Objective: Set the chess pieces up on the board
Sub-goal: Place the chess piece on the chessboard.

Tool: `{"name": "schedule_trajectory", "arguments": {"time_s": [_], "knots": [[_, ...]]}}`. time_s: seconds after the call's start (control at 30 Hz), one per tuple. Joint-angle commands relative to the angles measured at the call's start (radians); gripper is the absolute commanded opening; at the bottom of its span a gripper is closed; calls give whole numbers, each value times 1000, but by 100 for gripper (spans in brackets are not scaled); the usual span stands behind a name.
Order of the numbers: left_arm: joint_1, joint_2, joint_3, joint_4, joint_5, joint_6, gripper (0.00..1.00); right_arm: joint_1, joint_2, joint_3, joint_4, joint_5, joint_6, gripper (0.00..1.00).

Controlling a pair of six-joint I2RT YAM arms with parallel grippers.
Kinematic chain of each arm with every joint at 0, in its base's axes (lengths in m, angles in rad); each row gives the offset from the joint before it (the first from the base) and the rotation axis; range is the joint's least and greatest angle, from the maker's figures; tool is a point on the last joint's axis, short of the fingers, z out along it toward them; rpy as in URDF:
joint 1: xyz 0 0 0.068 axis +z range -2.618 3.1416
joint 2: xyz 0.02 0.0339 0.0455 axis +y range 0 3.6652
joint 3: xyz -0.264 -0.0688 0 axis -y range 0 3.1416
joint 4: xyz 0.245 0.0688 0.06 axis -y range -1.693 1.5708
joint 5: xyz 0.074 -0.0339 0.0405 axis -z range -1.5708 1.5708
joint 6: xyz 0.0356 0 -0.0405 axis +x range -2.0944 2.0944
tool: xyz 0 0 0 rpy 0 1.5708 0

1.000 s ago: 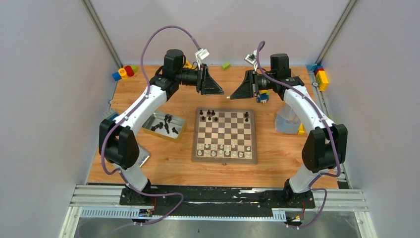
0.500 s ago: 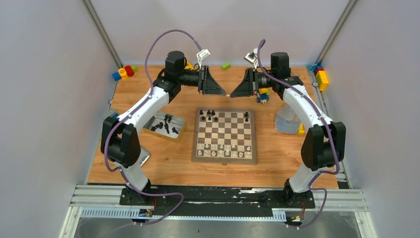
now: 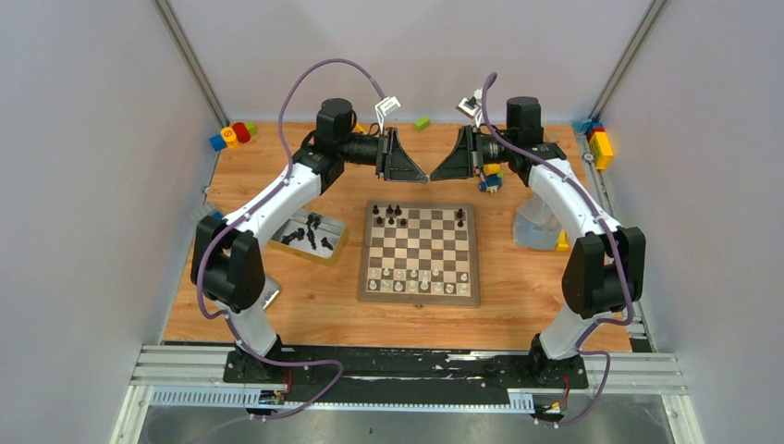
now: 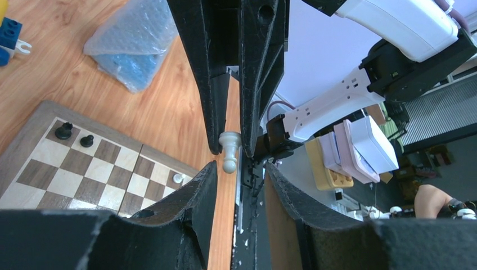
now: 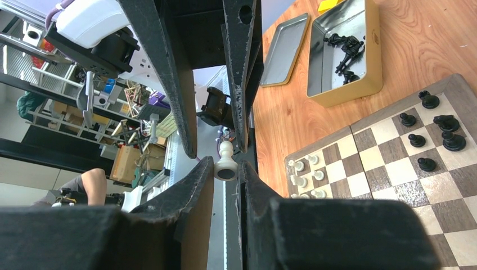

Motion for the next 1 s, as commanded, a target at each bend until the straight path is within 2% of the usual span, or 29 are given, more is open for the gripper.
{"name": "schedule_trajectory", "arguments": {"time_s": [0.0, 0.53, 0.97], "knots": [[-6, 16, 13, 26, -2, -6, 43, -5, -4, -13, 52, -28, 20, 0], [-16, 39, 26, 44, 0, -23, 35, -3, -3, -42, 91, -27, 41, 0], [-22, 47, 20, 79, 13, -48, 19, 1, 0, -57, 103, -14, 41, 0]]}}
